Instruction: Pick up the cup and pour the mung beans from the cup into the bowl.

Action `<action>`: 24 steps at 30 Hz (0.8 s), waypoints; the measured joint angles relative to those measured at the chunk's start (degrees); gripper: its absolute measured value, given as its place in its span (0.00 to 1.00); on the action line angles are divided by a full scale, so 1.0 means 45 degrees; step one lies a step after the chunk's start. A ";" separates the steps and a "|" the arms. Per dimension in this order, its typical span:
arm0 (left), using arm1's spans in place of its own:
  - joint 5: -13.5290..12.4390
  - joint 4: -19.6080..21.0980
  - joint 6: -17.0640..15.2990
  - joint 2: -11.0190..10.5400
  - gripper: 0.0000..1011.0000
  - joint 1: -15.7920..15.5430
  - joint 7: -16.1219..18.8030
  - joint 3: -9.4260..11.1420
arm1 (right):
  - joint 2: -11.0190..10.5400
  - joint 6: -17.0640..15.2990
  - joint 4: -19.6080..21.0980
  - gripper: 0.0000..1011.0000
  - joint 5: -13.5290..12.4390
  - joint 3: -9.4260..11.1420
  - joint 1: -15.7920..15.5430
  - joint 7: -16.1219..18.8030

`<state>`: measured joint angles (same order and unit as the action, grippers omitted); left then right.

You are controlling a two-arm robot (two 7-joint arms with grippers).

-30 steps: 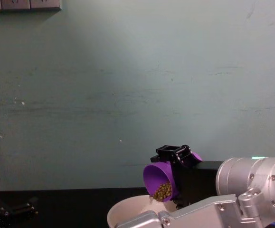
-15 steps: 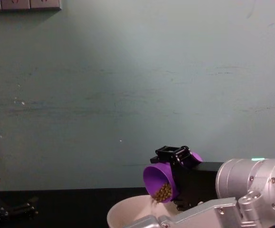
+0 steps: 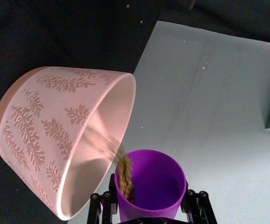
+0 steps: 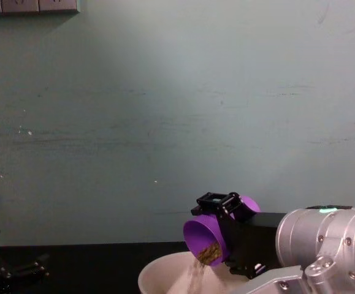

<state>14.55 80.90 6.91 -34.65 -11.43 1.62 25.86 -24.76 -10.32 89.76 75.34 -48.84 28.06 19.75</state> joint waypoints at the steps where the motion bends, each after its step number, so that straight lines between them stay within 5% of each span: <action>1: 0.0000 0.0000 0.0001 0.0000 0.99 0.0000 0.0000 -0.0001 | 0.0001 -0.0002 -0.0002 0.73 0.0017 -0.0008 0.0004 0.0011; 24: 0.0000 0.0000 0.0000 0.0000 0.99 0.0000 0.0000 0.0000 | -0.0034 -0.0074 -0.0068 0.73 0.0449 -0.0197 0.0081 -0.0034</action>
<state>14.55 80.90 6.91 -34.65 -11.43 1.62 25.86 -24.91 -10.65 89.45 77.36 -49.73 28.42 19.60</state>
